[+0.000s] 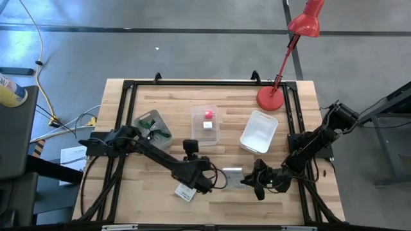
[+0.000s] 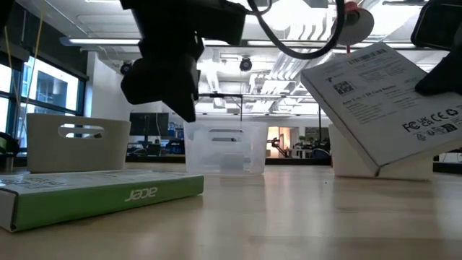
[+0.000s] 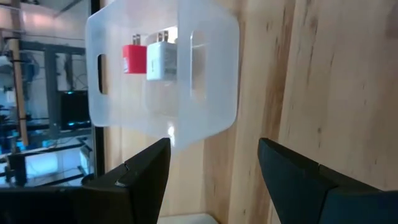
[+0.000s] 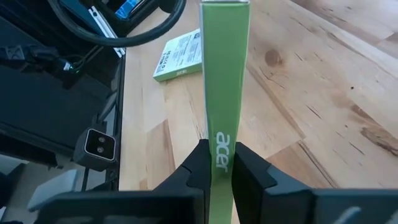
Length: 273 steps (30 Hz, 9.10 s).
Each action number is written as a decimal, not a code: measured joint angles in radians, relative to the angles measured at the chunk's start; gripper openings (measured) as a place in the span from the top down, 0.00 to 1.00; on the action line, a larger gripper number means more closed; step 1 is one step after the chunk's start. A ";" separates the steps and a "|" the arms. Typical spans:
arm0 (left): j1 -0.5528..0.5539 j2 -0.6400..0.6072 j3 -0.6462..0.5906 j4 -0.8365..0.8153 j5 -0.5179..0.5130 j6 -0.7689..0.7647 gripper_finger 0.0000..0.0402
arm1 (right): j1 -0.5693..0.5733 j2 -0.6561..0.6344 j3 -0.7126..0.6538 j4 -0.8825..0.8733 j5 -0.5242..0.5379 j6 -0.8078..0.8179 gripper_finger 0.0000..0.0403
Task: Pick and place items into bin
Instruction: Put the right card reader box into the white bin, then put the card reader box into the white bin
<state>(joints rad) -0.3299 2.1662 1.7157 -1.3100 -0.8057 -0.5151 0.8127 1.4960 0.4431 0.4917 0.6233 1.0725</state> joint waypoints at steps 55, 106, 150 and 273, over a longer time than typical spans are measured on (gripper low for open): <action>-0.005 0.000 0.000 -0.132 -0.025 -0.120 0.42 | 0.130 -0.819 -0.001 -0.784 0.481 -0.188 0.92; -0.005 0.001 0.000 -0.117 -0.084 -0.151 0.42 | -0.416 -0.981 0.001 -1.340 0.009 0.229 0.85; -0.005 0.001 0.031 -0.108 -0.092 0.052 0.42 | -0.444 -0.898 0.000 -0.881 -0.092 -0.313 0.71; -0.017 0.046 -0.136 0.894 0.602 0.266 0.42 | 0.100 -0.121 0.001 -0.204 -0.065 0.062 0.72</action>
<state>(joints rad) -0.3470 2.2127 1.5799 -0.4160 -0.2033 -0.2486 0.9132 1.3754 0.4438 0.2874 0.5586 1.1346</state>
